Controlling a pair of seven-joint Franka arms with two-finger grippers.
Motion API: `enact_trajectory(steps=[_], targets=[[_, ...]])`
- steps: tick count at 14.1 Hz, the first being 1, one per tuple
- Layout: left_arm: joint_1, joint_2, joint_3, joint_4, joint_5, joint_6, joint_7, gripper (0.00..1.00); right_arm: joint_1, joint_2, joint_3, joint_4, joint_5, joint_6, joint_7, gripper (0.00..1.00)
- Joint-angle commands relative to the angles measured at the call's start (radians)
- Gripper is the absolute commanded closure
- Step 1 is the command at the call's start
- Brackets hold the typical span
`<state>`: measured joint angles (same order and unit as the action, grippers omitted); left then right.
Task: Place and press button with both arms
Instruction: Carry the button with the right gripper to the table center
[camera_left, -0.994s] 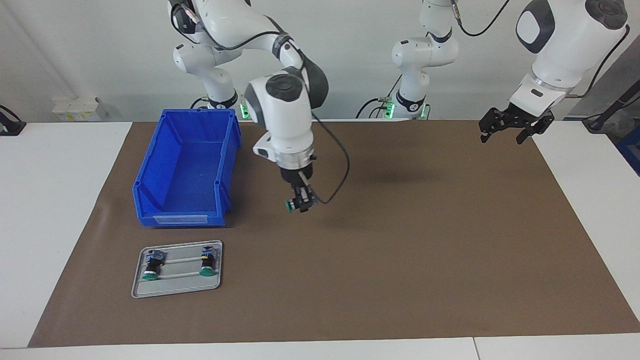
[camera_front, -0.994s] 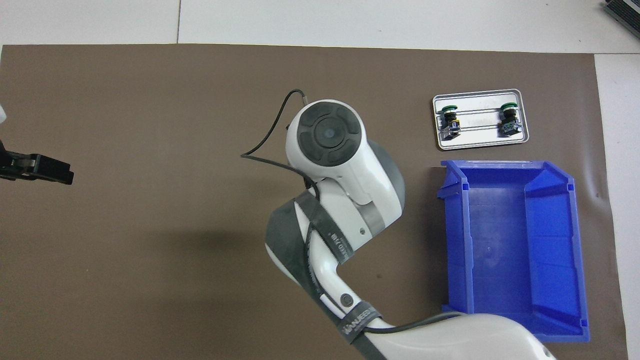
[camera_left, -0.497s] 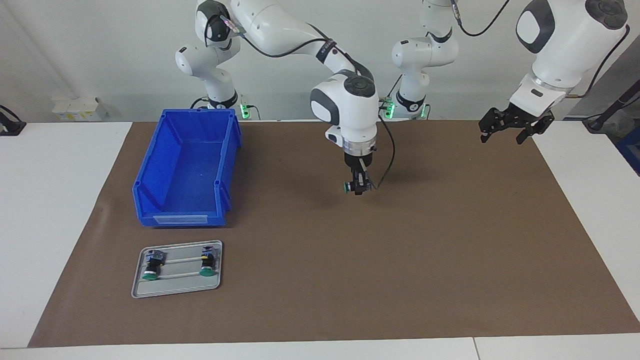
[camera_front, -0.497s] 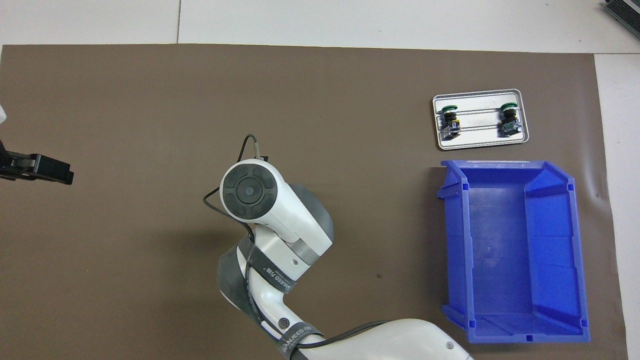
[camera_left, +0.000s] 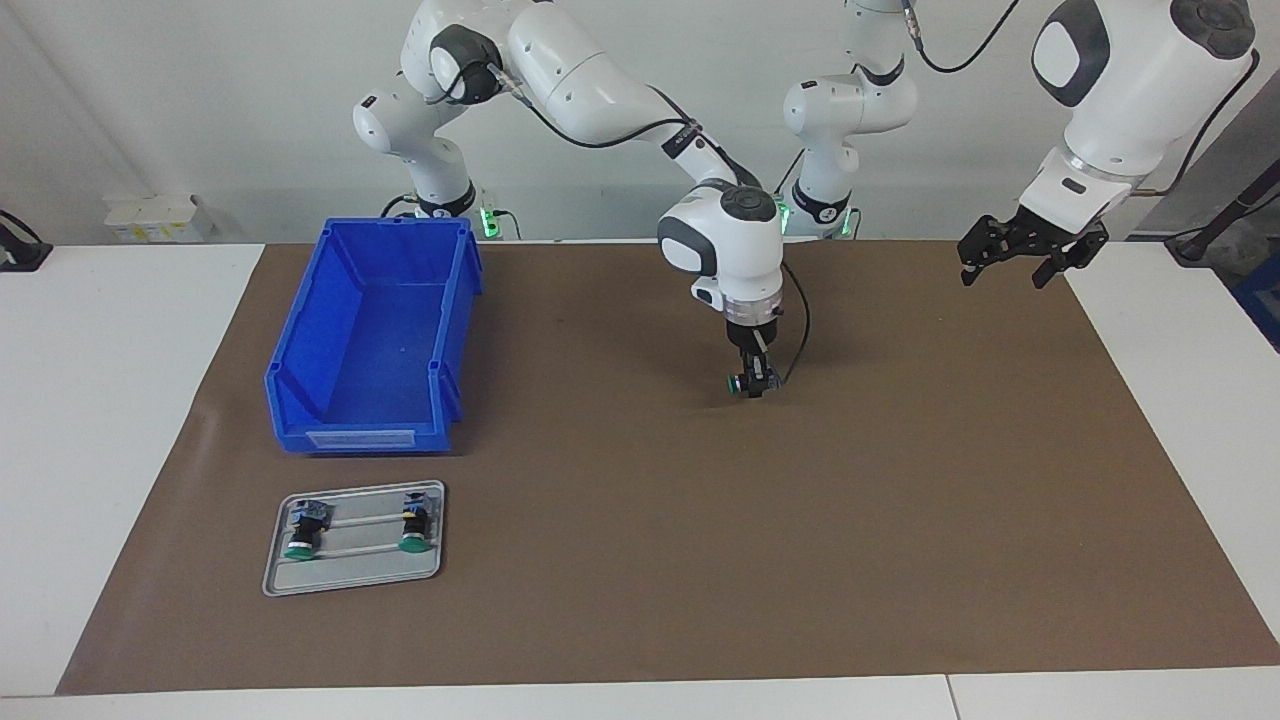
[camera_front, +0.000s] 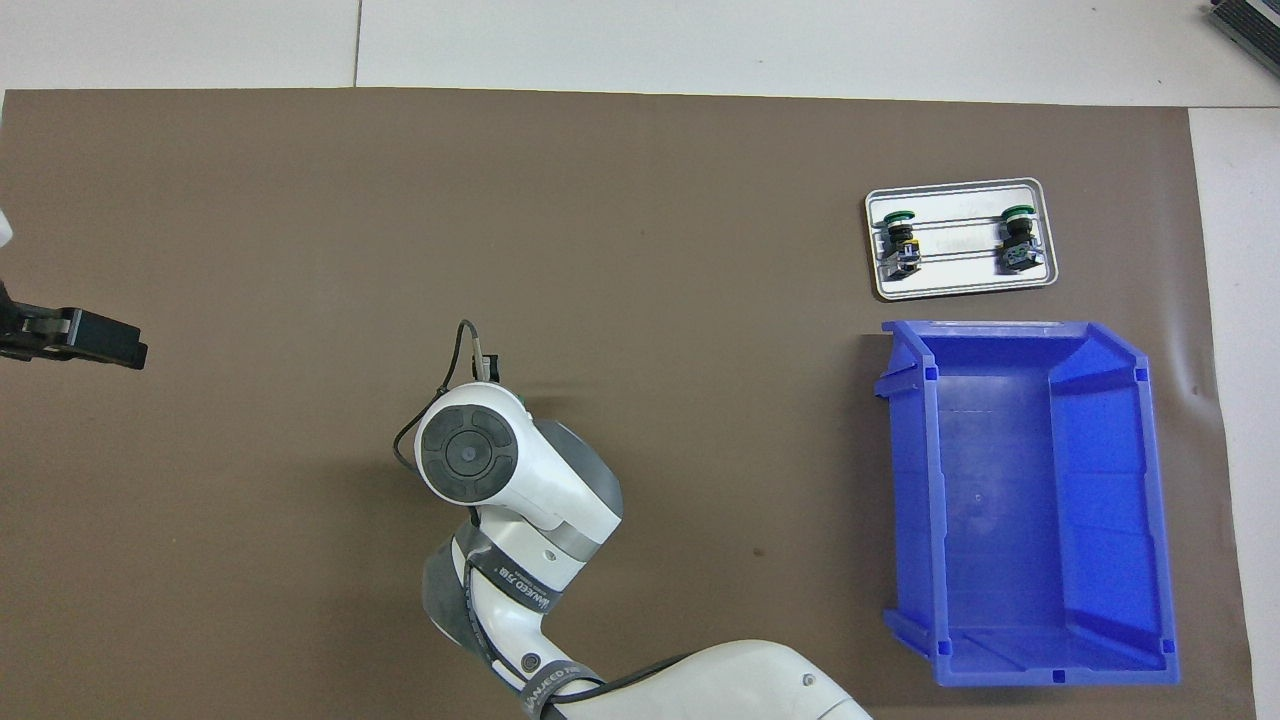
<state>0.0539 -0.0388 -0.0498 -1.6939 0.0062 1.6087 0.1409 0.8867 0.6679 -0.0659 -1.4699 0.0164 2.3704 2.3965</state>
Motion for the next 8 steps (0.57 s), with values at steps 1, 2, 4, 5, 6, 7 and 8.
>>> enact_trajectory(steps=[1, 2, 4, 5, 6, 7, 8], targets=[[0.009, -0.018, -0.004, -0.015, 0.011, -0.001, 0.014, 0.0, 0.008, -0.014, -0.006, -0.021, -0.003, 0.013, 0.01, 0.44], [0.007, -0.018, -0.005, -0.013, 0.011, -0.001, 0.009, 0.0, 0.009, -0.019, -0.006, -0.021, -0.016, -0.014, -0.002, 0.27], [-0.014, -0.02, -0.012, -0.016, 0.011, -0.001, 0.011, 0.0, 0.018, -0.028, -0.006, -0.018, -0.019, -0.06, -0.075, 0.07], [-0.023, -0.02, -0.013, -0.018, 0.011, -0.003, 0.011, 0.0, 0.015, -0.049, -0.006, -0.018, -0.019, -0.097, -0.111, 0.0], [-0.034, -0.02, -0.015, -0.016, 0.011, 0.013, 0.014, 0.0, 0.008, -0.075, -0.006, -0.018, -0.019, -0.135, -0.15, 0.0], [-0.052, -0.018, -0.016, -0.013, 0.011, 0.014, 0.025, 0.0, -0.003, -0.118, -0.006, -0.027, -0.019, -0.172, -0.204, 0.0], [-0.063, -0.018, -0.015, -0.015, 0.011, 0.02, 0.02, 0.0, -0.024, -0.167, -0.008, -0.047, -0.018, -0.2, -0.255, 0.0]])
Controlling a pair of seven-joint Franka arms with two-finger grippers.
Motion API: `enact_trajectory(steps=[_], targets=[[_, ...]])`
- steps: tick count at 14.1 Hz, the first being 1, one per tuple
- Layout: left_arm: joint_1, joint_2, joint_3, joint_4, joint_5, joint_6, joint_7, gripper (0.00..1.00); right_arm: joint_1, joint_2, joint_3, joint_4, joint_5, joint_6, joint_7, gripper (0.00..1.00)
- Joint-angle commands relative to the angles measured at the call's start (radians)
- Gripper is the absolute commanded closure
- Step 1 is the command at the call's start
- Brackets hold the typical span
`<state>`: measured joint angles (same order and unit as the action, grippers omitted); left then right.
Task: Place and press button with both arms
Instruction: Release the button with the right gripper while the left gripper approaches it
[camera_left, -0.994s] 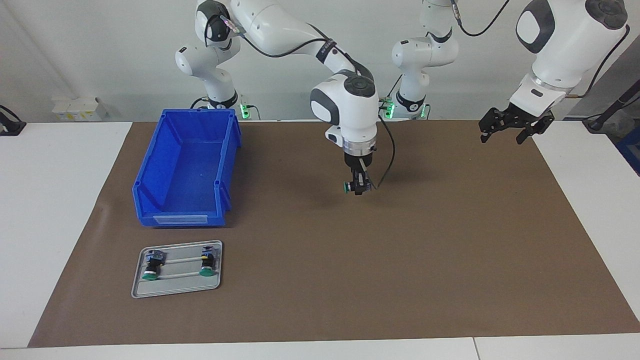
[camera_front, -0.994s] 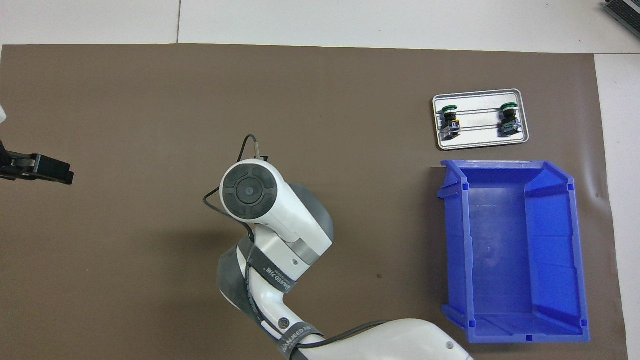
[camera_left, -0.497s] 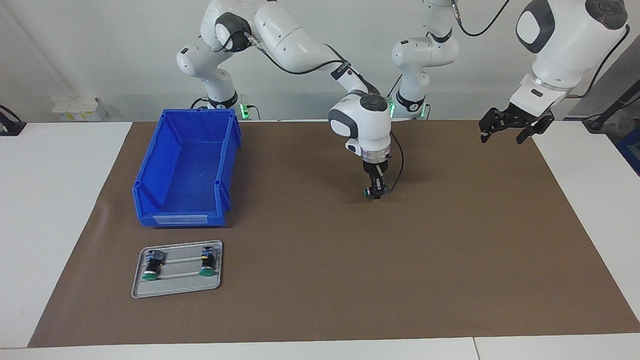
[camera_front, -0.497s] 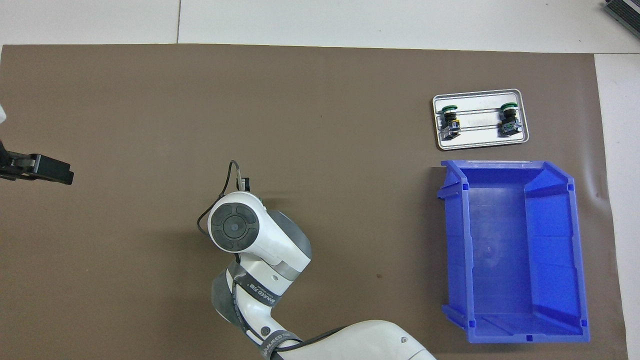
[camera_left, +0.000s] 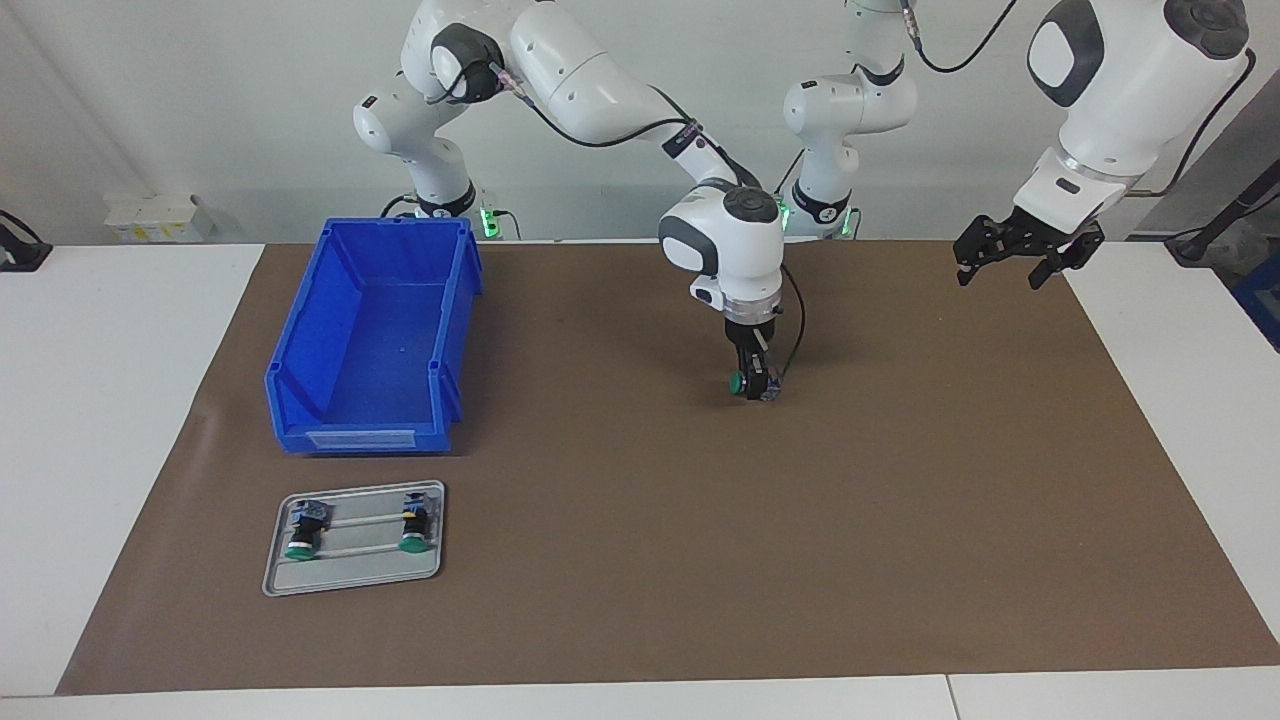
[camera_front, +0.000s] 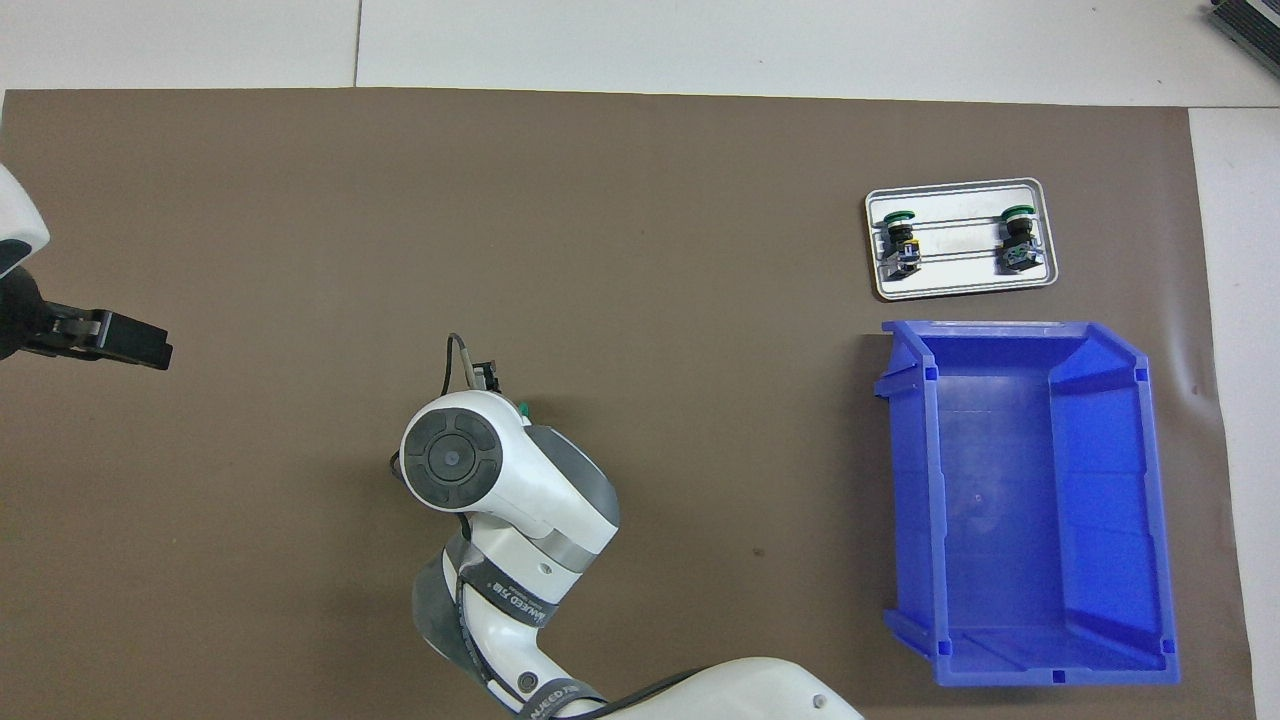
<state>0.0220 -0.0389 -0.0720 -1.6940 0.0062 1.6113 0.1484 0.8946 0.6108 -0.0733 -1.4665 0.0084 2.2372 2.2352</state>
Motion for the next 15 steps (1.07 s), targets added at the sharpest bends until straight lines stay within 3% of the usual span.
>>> enact_trajectory(steps=[1, 3, 5, 10, 13, 15], targets=[[-0.034, -0.018, 0.006, -0.019, 0.011, 0.033, 0.017, 0.0, -0.066, -0.171, 0.001, -0.087, -0.007, -0.08, -0.147, 0.0], [-0.069, -0.019, 0.001, -0.03, -0.002, 0.079, 0.063, 0.0, -0.103, -0.271, 0.0, -0.158, -0.007, -0.111, -0.295, 0.0], [-0.103, -0.029, -0.002, -0.065, -0.011, 0.14, 0.24, 0.0, -0.17, -0.337, 0.0, -0.187, -0.007, -0.174, -0.522, 0.0], [-0.201, -0.085, -0.002, -0.245, -0.066, 0.272, 0.474, 0.0, -0.389, -0.402, -0.003, -0.187, -0.008, -0.222, -1.01, 0.0], [-0.261, -0.121, -0.002, -0.35, -0.089, 0.39, 0.731, 0.03, -0.526, -0.445, -0.003, -0.192, -0.008, -0.243, -1.3, 0.0], [-0.316, -0.128, 0.0, -0.395, -0.092, 0.41, 0.81, 0.11, -0.607, -0.462, -0.003, -0.192, -0.008, -0.252, -1.483, 0.0]])
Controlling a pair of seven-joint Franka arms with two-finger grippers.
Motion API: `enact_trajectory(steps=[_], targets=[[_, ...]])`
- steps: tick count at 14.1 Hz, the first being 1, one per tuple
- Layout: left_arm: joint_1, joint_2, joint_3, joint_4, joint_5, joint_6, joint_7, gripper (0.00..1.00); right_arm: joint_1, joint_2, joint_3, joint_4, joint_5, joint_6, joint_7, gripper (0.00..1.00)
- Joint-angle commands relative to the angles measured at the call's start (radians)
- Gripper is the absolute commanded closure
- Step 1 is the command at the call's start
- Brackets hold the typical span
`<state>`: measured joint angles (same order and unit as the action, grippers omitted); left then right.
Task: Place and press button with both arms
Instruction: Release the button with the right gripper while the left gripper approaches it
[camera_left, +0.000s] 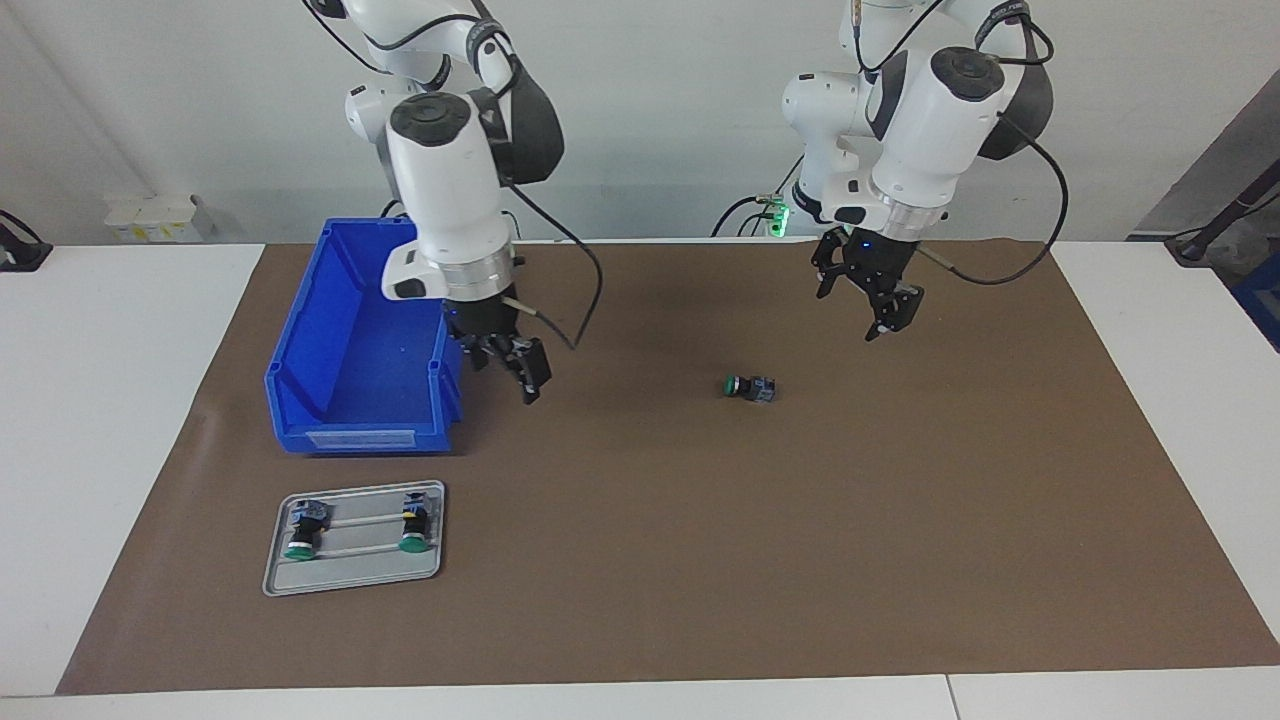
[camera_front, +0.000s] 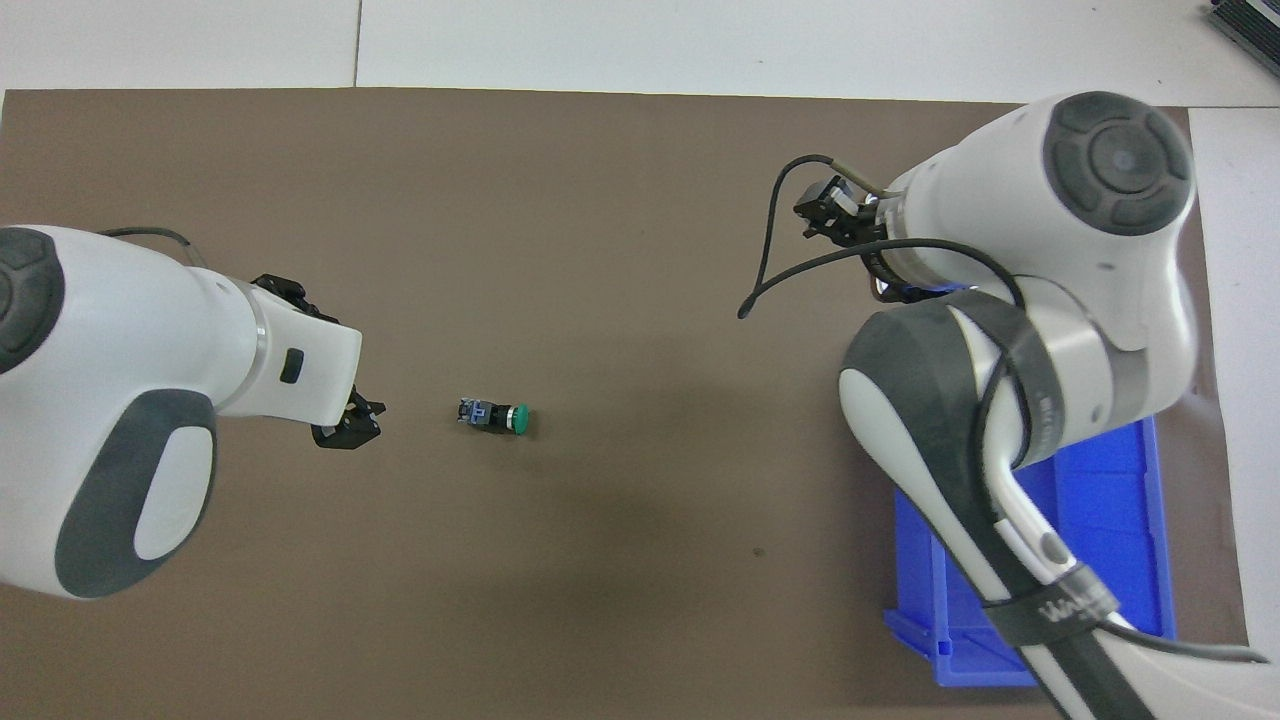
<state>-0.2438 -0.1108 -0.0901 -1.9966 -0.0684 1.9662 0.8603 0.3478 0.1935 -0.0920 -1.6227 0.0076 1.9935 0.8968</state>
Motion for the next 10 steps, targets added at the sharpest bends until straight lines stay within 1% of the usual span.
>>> enact_trajectory(steps=[1, 3, 4, 6, 7, 10], targets=[[-0.069, -0.056, 0.018, -0.117, -0.017, 0.089, 0.129, 0.12, -0.097, -0.057, 0.015, -0.036, -0.008, -0.01, -0.235, 0.0], [-0.109, -0.046, 0.018, -0.186, -0.017, 0.179, 0.167, 0.12, -0.15, -0.084, 0.015, -0.036, -0.008, -0.037, -0.404, 0.0], [-0.13, -0.035, 0.018, -0.227, -0.017, 0.248, 0.166, 0.12, -0.165, -0.104, 0.012, -0.036, -0.008, -0.059, -0.458, 0.0], [-0.158, -0.014, 0.018, -0.301, -0.017, 0.388, 0.163, 0.12, -0.197, -0.149, 0.012, -0.036, -0.009, -0.125, -0.509, 0.0], [-0.173, -0.004, 0.02, -0.323, -0.017, 0.426, 0.164, 0.12, -0.214, -0.17, 0.012, -0.034, -0.011, -0.154, -0.544, 0.0], [-0.192, 0.034, 0.018, -0.324, -0.017, 0.489, 0.167, 0.11, -0.25, -0.206, 0.006, -0.017, -0.011, -0.231, -0.682, 0.0]])
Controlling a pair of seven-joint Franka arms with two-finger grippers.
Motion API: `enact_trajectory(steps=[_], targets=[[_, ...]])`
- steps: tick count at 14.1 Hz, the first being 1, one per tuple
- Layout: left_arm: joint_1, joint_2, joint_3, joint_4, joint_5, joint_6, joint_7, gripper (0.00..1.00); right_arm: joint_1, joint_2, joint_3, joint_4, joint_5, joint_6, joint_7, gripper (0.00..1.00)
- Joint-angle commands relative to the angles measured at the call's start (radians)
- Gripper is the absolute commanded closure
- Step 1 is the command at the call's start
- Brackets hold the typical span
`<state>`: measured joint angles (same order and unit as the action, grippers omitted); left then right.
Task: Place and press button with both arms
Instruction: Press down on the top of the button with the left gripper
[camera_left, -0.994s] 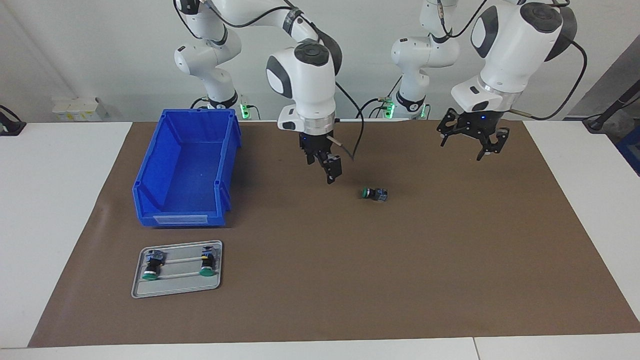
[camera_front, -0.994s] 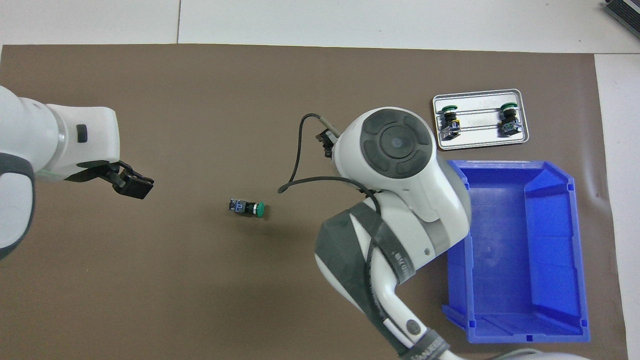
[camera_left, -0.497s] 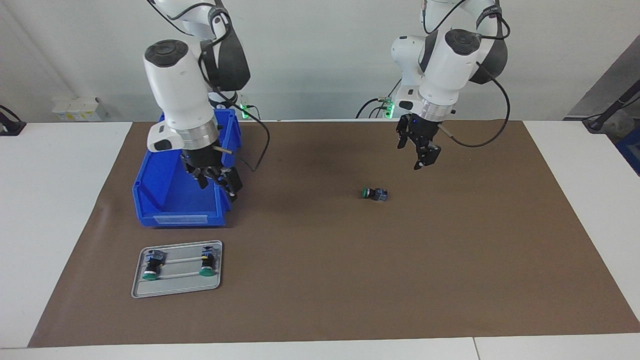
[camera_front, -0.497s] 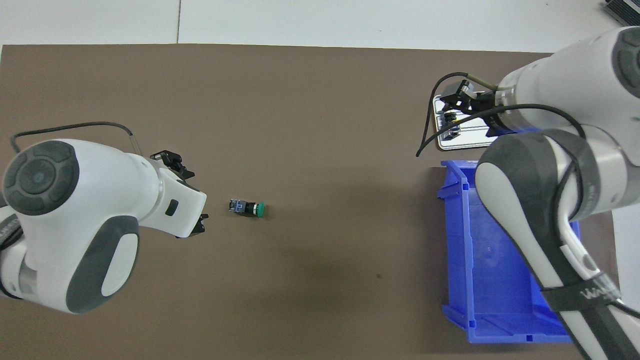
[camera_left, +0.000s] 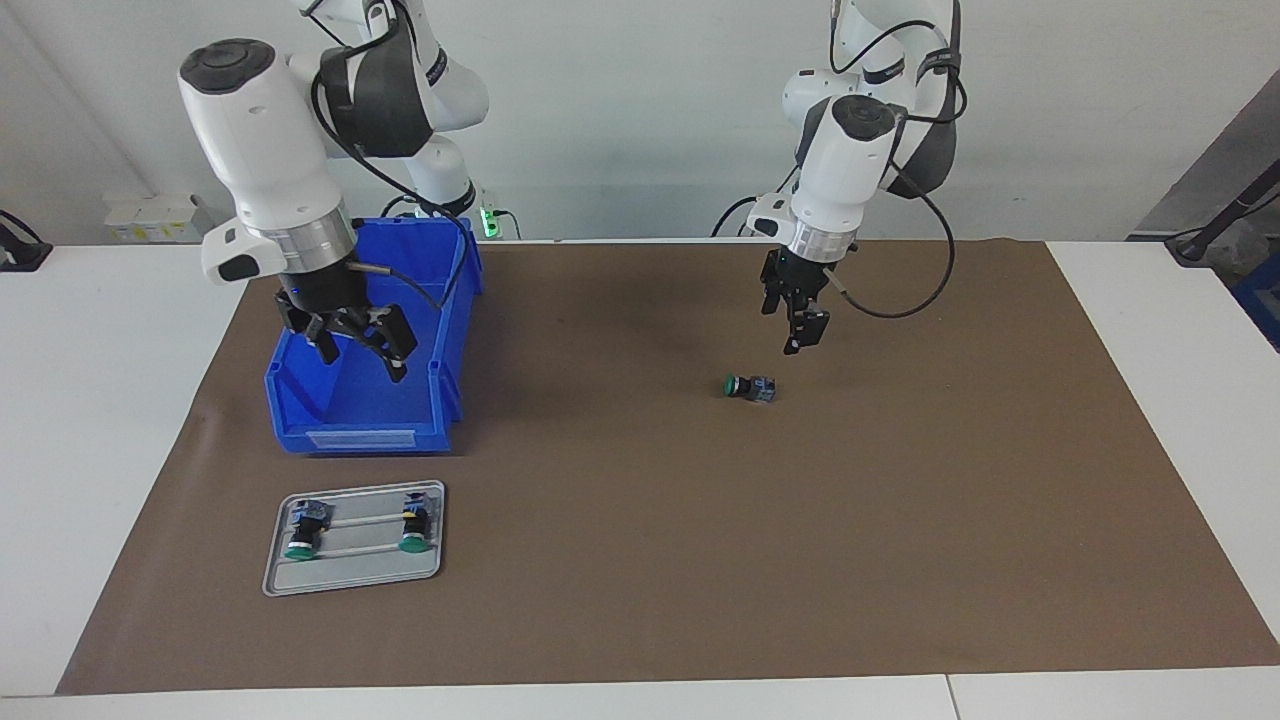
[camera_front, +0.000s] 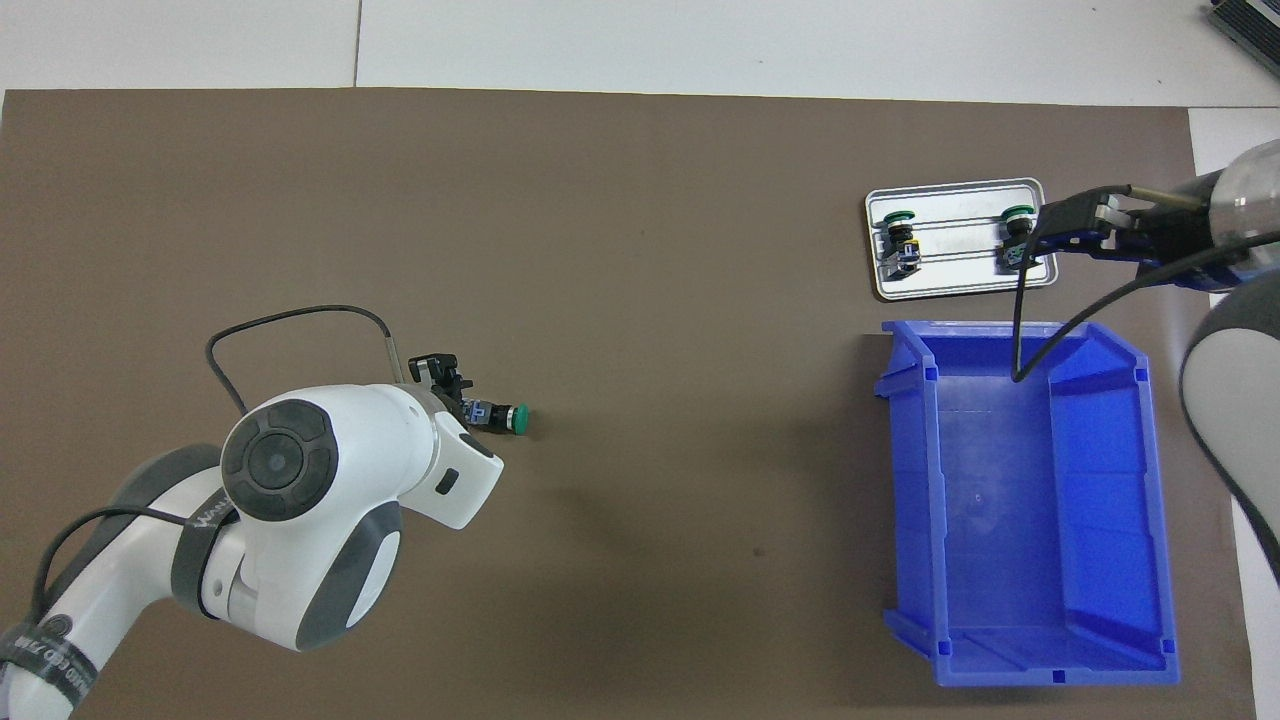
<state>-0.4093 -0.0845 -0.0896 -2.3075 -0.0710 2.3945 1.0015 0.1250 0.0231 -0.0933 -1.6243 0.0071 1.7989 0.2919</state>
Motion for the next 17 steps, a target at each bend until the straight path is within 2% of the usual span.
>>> enact_trajectory(steps=[1, 3, 5, 6, 11, 17], targets=[[-0.029, 0.023, 0.018, -0.013, -0.015, 0.089, 0.025, 0.11, -0.05, -0.051, 0.007, -0.012, -0.012, -0.05, -0.085, 0.0], [-0.046, 0.034, 0.019, -0.016, -0.015, 0.098, 0.014, 0.11, -0.09, -0.098, 0.007, -0.003, -0.01, -0.091, -0.086, 0.0], [-0.046, 0.034, 0.018, -0.029, -0.015, 0.1, 0.006, 0.11, -0.105, -0.089, 0.007, 0.087, -0.018, -0.229, -0.089, 0.0], [-0.046, 0.034, 0.018, -0.036, -0.015, 0.1, -0.003, 0.1, -0.105, -0.086, 0.007, 0.083, -0.033, -0.237, -0.094, 0.0], [-0.054, 0.084, 0.018, -0.044, -0.015, 0.143, -0.059, 0.1, -0.122, -0.06, 0.009, 0.055, -0.047, -0.219, -0.172, 0.0], [-0.074, 0.161, 0.018, -0.047, -0.015, 0.225, -0.098, 0.09, -0.11, -0.103, 0.01, -0.04, -0.045, -0.155, -0.27, 0.0]])
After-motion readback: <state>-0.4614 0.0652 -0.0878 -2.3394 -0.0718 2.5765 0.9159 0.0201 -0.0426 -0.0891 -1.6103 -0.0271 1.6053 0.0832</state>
